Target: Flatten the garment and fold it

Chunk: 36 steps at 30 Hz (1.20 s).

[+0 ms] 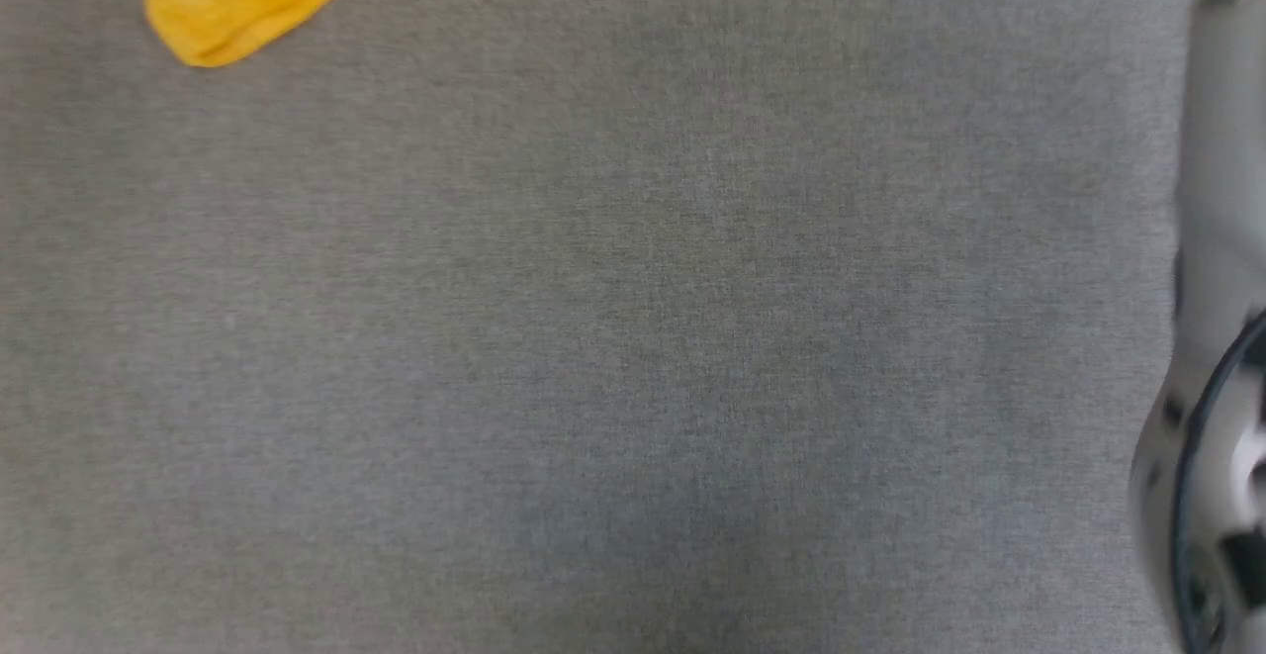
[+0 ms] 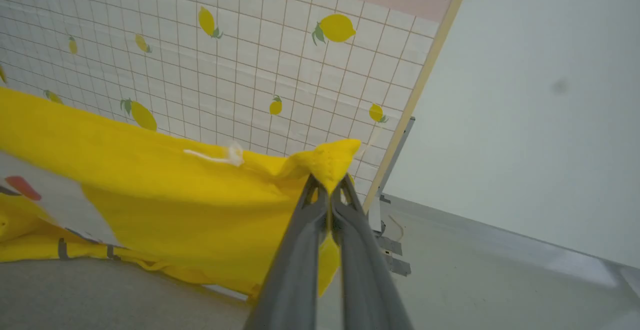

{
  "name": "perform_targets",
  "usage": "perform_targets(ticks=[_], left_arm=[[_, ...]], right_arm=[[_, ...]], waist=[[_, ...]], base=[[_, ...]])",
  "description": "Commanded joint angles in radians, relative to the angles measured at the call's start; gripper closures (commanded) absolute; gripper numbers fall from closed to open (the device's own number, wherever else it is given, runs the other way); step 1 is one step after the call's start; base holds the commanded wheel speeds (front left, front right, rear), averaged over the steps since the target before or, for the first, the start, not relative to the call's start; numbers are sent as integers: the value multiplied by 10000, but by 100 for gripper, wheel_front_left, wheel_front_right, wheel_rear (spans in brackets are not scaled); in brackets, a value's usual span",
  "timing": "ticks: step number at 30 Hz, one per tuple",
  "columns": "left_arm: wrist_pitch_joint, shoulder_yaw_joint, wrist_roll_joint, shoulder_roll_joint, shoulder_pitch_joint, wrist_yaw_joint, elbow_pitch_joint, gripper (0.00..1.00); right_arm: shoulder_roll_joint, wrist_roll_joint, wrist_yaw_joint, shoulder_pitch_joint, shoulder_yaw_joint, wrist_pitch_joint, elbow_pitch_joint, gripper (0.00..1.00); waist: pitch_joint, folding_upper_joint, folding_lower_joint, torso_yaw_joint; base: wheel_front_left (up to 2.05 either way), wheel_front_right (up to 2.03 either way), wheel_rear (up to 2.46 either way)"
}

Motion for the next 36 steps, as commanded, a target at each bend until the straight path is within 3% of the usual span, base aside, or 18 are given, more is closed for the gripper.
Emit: perform_targets(ticks=[1, 8, 15, 27, 36], left_arm=[[-70, 101, -205, 264, 739, -66, -326, 100], [-158, 830, -919, 1032, 4589, 484, -2592, 100], [-193, 1150, -758, 1337, 8139, 1218, -4300, 100], [-27, 130, -977, 855, 11457, 1229, -4053, 100], [673, -541, -1640, 986, 12968, 1259, -3986, 100]], right_arm=[[-3, 195, -15, 647, -61, 136, -347, 100], [-3, 1107, -15, 4072, -690, 940, -3020, 100], [-3, 2266, -15, 7203, -1125, 1695, -5183, 100], [-3, 4105, -15, 10964, -1160, 2600, -5293, 100], [-3, 5041, -15, 12972, -991, 3746, -5234, 100]], waist=[[-670, 0, -1, 229], [-1630, 0, -1, 402], [-2341, 0, -1, 456], [-3359, 0, -1, 590], [-4136, 0, -1, 626]], base=[[0, 0, 0], [0, 0, 0], [0, 0, 0], [0, 0, 0], [0, 0, 0]])
